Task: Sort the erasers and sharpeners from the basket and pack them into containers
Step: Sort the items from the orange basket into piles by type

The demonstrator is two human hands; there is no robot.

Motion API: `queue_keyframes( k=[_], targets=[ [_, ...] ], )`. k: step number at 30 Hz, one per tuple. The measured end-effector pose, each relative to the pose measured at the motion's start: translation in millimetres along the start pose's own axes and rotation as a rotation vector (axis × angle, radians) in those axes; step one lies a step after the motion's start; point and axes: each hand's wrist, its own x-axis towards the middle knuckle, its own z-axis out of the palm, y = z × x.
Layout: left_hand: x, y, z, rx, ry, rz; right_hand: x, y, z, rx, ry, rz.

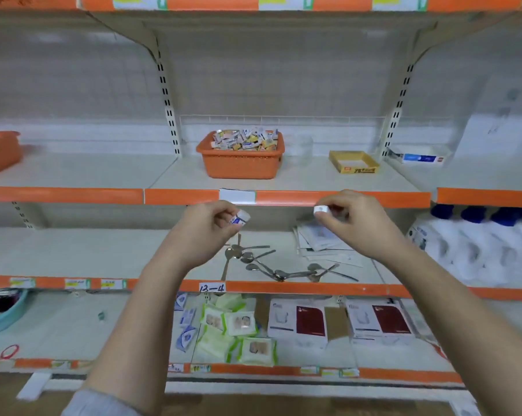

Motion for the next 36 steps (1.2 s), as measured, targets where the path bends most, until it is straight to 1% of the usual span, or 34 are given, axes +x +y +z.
queue_keyframes(
  k=[3, 7, 9, 13, 16, 20, 24, 31, 36],
  targets=[
    [38, -6, 16, 0.047, 0.004, -0.036, 34, 35, 8, 0.017, -0.016, 0.015],
    [90, -21, 38, 0.09, 0.026, -0.033, 79, 80, 22, 0.039, -0.01, 0.049],
    [117, -28, 45, 0.092, 0.049, -0.031, 103, 100, 33, 0.055, -0.007, 0.095],
    [173, -44, 53, 0.08, 0.094, 0.02, 162, 135, 59, 0.118, 0.062, 0.184],
    [209, -51, 53, 0.064, 0.09, 0.023, 204, 151, 74, 0.198, 0.053, 0.259],
    [254, -60, 53, 0.02, 0.176, -0.014, 252, 178, 98, 0.23, 0.044, 0.341],
    [276, -67, 54, -0.012, 0.219, -0.051, 276, 190, 118, 0.302, -0.039, 0.387],
    [290, -71, 59, -0.029, 0.25, -0.101, 309, 199, 130, 0.224, -0.204, 0.347],
    [294, -62, 64, -0.077, 0.295, -0.136, 317, 210, 129, 0.251, -0.242, 0.328]
  ],
)
